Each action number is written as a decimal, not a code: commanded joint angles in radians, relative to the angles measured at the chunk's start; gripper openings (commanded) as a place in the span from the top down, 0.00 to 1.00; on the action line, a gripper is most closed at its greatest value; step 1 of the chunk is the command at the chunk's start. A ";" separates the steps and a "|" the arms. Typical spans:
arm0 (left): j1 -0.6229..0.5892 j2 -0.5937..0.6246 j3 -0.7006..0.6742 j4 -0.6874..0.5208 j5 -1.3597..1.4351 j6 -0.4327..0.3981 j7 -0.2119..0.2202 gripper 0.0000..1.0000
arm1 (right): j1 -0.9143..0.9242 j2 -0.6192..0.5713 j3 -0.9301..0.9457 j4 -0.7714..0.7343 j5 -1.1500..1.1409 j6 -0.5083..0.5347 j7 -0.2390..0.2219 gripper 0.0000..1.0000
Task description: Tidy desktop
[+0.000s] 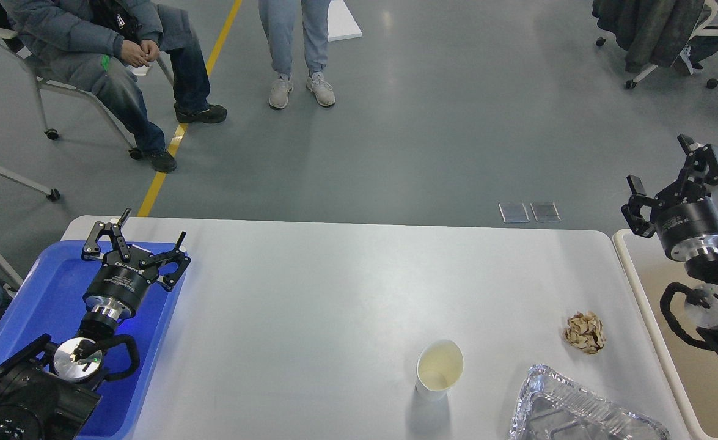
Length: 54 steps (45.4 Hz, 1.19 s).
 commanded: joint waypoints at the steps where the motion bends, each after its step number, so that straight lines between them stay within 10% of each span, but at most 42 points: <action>1: 0.000 0.000 0.001 0.000 0.002 0.000 0.000 0.00 | -0.007 -0.004 -0.001 0.000 0.000 0.001 0.001 0.00; 54: 0.000 0.000 -0.001 0.000 0.000 0.000 0.001 0.00 | -0.013 -0.009 -0.003 -0.002 -0.002 0.001 -0.001 0.00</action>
